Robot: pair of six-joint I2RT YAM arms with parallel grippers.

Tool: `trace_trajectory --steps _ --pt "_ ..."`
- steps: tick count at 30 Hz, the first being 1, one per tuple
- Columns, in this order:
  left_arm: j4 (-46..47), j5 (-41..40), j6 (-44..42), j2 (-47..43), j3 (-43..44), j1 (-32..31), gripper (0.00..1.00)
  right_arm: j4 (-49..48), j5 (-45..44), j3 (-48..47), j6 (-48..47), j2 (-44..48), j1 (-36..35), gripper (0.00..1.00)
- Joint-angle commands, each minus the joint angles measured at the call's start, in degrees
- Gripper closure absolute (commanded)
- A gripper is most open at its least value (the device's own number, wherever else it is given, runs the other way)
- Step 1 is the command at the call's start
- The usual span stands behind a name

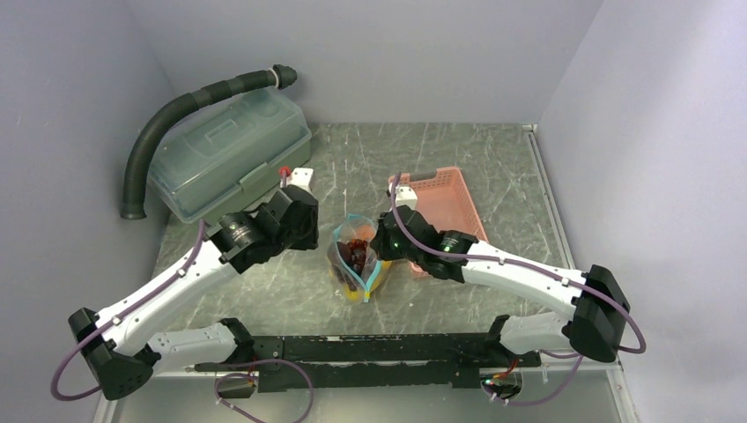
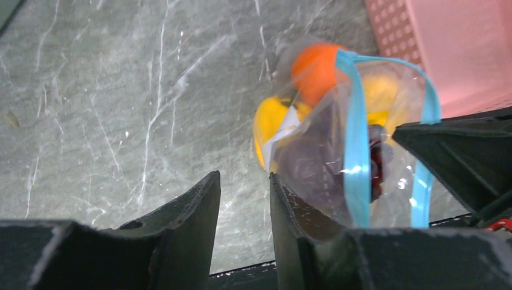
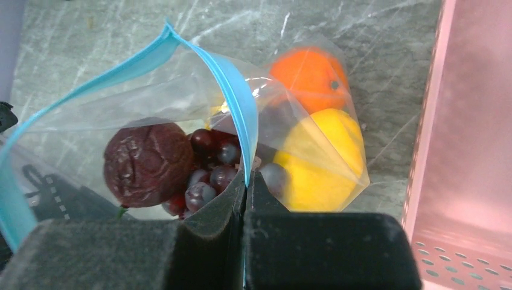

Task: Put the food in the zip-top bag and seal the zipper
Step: Adjust the zipper food storage bag at the center of the board.

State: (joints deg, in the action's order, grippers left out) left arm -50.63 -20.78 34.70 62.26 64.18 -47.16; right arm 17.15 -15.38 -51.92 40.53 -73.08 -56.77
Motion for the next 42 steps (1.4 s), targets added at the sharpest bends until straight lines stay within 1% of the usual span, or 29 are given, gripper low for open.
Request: trace_trajectory --steps 1,5,8,15,27,32,38,42 --pt "0.46 1.21 -0.56 -2.29 4.96 0.22 0.56 -1.03 1.36 -3.67 -0.46 3.39 -0.14 1.0" --pt "1.21 3.67 -1.12 -1.83 6.72 0.27 0.45 -0.89 1.58 -4.23 -0.61 3.92 -0.44 1.0" --pt "1.93 5.77 -1.33 -0.29 7.12 0.25 0.4 -0.89 1.66 -4.41 -0.55 3.72 -0.53 1.0" --pt "2.95 8.58 -1.48 3.49 7.11 0.22 0.35 -1.23 1.71 -3.9 -0.39 3.37 -0.71 1.0" --pt "2.08 10.68 -1.3 3.51 9.74 0.23 0.35 -2.1 2.13 -2.95 -0.28 2.87 -0.71 1.0" --pt "2.35 11.66 -1.2 4.1 9.36 0.15 0.35 -2.12 2.04 -2.83 -0.45 2.94 -0.71 1.0" --pt "1.75 9.54 -0.39 6.27 7.68 -0.42 0.37 -1.78 1.93 -3.01 -0.63 3.19 -0.71 1.0" --pt "1.38 7.62 0.07 7.85 7.26 -0.97 0.42 -1.68 1.82 -3.09 -0.74 2.89 -0.71 1.0"
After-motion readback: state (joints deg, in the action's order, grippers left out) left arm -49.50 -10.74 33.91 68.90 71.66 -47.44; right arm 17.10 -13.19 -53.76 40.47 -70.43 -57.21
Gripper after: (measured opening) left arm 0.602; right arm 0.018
